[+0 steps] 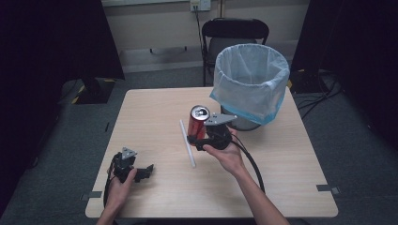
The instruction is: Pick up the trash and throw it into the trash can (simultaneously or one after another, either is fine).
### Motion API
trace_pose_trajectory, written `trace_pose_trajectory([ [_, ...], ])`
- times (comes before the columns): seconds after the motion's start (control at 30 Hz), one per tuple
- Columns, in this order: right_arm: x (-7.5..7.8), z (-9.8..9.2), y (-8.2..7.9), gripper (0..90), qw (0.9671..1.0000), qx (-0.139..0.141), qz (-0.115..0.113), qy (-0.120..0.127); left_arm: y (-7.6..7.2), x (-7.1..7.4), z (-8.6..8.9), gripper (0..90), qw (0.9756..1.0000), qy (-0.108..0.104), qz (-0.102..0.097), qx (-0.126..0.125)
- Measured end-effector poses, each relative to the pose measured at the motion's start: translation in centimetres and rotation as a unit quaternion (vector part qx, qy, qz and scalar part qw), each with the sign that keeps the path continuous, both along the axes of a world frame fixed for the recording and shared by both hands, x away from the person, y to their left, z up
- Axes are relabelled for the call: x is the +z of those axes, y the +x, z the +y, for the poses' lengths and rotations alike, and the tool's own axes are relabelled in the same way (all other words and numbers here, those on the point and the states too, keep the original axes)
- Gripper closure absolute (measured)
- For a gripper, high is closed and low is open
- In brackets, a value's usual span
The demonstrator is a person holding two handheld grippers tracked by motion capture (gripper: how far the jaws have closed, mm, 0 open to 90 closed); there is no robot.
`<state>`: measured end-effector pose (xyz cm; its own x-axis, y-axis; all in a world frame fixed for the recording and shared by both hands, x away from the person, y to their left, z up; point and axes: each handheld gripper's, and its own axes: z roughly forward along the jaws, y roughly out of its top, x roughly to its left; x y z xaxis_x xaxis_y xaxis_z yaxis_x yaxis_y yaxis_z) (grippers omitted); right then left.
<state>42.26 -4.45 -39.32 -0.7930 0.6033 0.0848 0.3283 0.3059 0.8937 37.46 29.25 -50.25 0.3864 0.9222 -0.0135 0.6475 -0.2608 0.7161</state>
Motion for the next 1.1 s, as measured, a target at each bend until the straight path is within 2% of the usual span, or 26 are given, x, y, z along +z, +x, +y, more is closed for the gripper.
trace_pose_trajectory([
  [0.17, 1.5, -0.4, 0.3, 34.1, 0.9999, -0.002, -0.010, 0.010, 0.0, 0.0, 0.0, 0.0, 1.0000, 0.001, 0.000, 0.000],
  [0.2, 2.2, -0.5, 0.4, 34.1, 0.9998, -0.002, -0.017, 0.012, 0.0, 0.0, 0.0, 0.0, 1.0000, 0.000, 0.000, 0.000],
  [0.23, 2.2, -0.5, 0.4, 34.1, 0.9998, -0.002, -0.017, 0.012, 0.0, 0.0, 0.0, 0.0, 1.0000, 0.000, 0.000, 0.000],
  [0.27, 2.9, -0.5, 0.4, 34.2, 0.9996, -0.002, -0.022, 0.014, 0.0, 0.0, 0.0, 0.0, 1.0000, 0.000, 0.000, -0.001],
  [0.63, 5.9, -1.3, 0.6, 34.2, 0.9987, -0.007, -0.041, 0.031, 0.0, 0.0, 0.0, 0.0, 1.0000, 0.000, 0.000, 0.000],
  [0.8, 7.3, -1.6, 0.7, 34.2, 0.9976, -0.014, -0.053, 0.043, 0.0, 0.0, 0.0, 0.0, 1.0000, 0.000, 0.000, 0.000],
  [0.87, 8.3, -1.8, 0.8, 34.2, 0.9969, -0.016, -0.060, 0.048, 0.0, 0.0, 0.0, 0.0, 1.0000, 0.000, 0.000, 0.000],
  [1.1, 10.2, -2.0, 1.0, 34.3, 0.9957, -0.017, -0.075, 0.052, 0.0, 0.0, 0.0, 0.0, 1.0000, 0.000, 0.000, 0.000],
])
